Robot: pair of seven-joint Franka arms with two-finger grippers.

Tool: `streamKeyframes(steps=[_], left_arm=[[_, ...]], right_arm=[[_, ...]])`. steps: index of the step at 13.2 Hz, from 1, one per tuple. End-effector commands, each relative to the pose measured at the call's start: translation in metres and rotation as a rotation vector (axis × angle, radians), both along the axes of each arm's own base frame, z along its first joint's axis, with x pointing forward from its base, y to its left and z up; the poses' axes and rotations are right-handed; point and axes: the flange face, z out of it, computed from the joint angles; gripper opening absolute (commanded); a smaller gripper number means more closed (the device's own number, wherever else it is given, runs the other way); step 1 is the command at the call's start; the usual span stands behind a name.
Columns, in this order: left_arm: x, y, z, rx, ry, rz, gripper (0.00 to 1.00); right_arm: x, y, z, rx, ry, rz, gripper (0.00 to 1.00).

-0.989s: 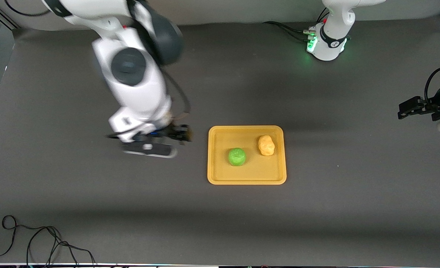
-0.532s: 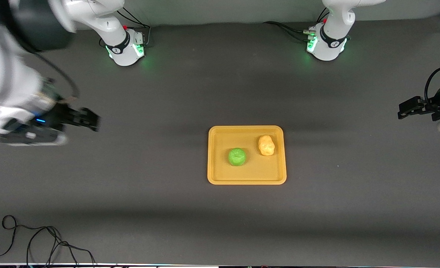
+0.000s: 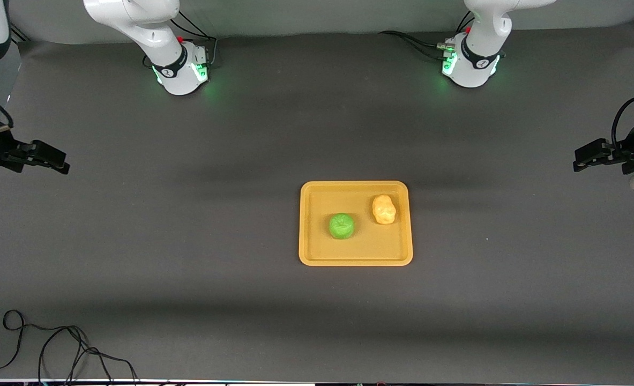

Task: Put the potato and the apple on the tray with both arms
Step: 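Lower the apple onto the tray and open the right gripper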

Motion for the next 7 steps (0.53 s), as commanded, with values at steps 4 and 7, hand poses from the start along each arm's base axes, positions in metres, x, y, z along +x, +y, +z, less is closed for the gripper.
streamKeyframes(steps=[4, 7], left_arm=[[-0.0017, -0.0021, 0.0053, 0.014, -0.008, 0.003, 0.98], [-0.0012, -0.0021, 0.0046, 0.014, -0.008, 0.003, 0.98]], right_arm=[[-0.0042, -0.0146, 0.0056, 0.013, -0.014, 0.036, 1.0], [-0.0053, -0.0119, -0.0001, 0.015, 0.02, 0.039, 1.0]])
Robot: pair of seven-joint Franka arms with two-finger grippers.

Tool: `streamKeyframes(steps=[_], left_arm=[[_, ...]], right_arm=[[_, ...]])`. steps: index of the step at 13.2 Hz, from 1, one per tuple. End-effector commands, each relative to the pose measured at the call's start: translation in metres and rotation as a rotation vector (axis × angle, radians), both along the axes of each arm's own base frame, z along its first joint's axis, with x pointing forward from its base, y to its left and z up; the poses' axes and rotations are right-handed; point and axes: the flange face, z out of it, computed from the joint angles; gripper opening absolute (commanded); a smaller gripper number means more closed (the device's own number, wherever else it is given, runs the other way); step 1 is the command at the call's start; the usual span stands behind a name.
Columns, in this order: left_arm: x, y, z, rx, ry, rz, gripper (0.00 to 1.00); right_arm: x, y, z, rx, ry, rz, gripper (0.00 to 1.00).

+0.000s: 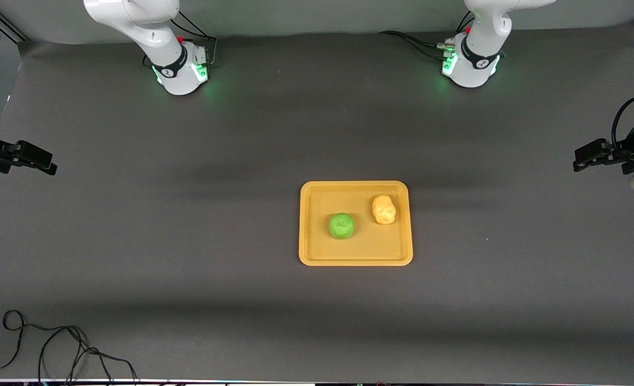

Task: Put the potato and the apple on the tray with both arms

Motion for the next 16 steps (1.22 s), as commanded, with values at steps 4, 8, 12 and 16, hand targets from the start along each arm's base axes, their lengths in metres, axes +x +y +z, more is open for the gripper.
streamKeyframes(steps=[4, 8, 12, 16], left_arm=[[-0.001, -0.002, 0.005, 0.014, -0.01, 0.003, 0.98], [-0.001, -0.002, 0.005, 0.014, -0.01, 0.001, 0.98], [-0.001, -0.002, 0.005, 0.014, -0.011, 0.003, 0.98], [-0.001, -0.002, 0.005, 0.014, -0.01, 0.001, 0.98]], right_arm=[[-0.006, 0.002, -0.002, 0.019, 0.041, 0.027, 1.0], [-0.015, 0.0, 0.005, 0.026, 0.061, 0.072, 1.0], [-0.017, -0.002, 0.004, 0.027, 0.075, 0.08, 1.0], [-0.017, -0.003, 0.005, 0.026, 0.074, 0.073, 1.0]])
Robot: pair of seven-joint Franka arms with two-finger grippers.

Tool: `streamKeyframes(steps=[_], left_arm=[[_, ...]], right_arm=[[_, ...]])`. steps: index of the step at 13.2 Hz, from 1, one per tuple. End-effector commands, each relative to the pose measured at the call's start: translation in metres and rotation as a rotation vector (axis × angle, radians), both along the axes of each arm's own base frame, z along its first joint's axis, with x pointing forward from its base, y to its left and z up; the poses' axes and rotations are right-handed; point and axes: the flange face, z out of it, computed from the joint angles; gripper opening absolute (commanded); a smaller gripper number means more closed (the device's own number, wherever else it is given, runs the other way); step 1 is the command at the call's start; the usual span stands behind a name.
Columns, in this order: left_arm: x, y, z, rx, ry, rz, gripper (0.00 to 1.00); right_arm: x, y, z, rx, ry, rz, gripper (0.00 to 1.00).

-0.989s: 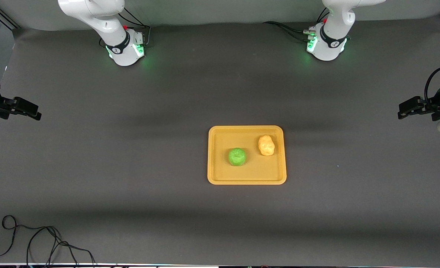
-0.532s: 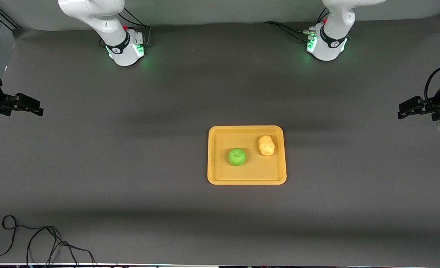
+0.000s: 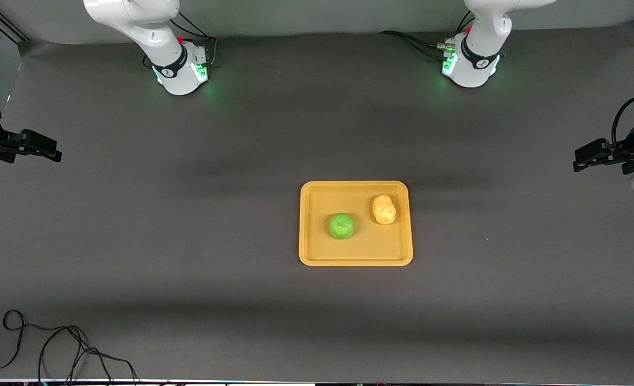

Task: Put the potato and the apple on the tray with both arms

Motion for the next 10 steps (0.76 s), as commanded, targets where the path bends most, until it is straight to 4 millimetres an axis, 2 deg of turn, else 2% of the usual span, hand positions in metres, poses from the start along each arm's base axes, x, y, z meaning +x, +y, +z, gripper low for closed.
streamKeyframes(steps=[1, 10], left_arm=[[-0.0011, -0.0021, 0.0047, 0.014, -0.009, 0.001, 0.98], [-0.0011, -0.0021, 0.0047, 0.014, -0.009, 0.001, 0.98]], right_arm=[[-0.0052, -0.0014, 0.0058, 0.018, -0.002, 0.011, 1.0], [-0.0079, 0.0027, 0.0052, 0.045, 0.02, 0.004, 1.0]])
